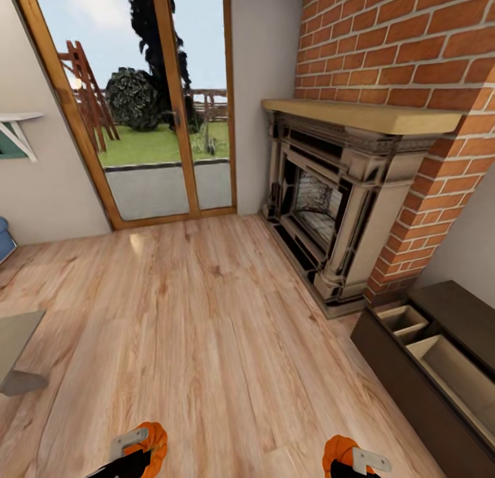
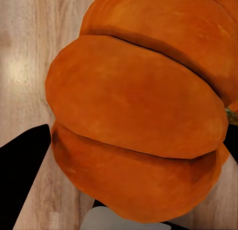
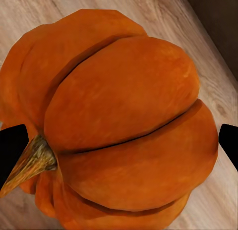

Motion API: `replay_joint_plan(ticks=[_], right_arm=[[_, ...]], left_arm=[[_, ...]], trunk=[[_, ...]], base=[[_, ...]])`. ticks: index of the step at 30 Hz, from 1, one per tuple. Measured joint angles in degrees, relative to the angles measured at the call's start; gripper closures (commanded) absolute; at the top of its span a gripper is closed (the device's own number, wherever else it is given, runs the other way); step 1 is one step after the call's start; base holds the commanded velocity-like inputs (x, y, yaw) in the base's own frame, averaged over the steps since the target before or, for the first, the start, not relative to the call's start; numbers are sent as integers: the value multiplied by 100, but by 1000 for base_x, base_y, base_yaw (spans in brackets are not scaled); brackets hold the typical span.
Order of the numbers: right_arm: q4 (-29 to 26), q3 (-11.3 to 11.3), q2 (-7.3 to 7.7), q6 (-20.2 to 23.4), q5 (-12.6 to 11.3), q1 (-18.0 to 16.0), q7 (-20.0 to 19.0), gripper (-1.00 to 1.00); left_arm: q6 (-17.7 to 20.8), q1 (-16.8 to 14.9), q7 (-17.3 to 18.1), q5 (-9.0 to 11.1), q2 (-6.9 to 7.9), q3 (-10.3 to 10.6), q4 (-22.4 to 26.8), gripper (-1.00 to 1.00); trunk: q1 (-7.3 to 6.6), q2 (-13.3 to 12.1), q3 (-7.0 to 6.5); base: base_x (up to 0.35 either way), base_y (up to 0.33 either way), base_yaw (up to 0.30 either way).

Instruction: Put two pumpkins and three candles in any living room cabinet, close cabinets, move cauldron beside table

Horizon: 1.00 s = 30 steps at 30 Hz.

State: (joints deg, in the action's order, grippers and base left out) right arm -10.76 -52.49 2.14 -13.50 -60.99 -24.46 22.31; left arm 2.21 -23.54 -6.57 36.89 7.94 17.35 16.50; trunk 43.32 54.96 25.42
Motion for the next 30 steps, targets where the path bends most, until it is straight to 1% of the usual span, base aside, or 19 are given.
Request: replay_joint_plan(ticks=[5, 13, 30], right_arm=[[-1, -2, 0, 1, 1, 1, 0, 100], [-2, -3, 2, -2, 15, -2, -5, 100], [-2, -2, 2, -3, 14, -3, -6, 100]], left_arm=[[0, 0, 0, -1, 0, 0, -1, 100], [-2, -2, 2, -2, -1, 0, -2, 100], [-3, -2, 1, -4, 4, -4, -2, 100]], trunk=[[0, 0, 0], [1, 0, 0], [3, 0, 0]], base=[[309, 85, -35], [242, 52, -248], [18, 1, -280]])
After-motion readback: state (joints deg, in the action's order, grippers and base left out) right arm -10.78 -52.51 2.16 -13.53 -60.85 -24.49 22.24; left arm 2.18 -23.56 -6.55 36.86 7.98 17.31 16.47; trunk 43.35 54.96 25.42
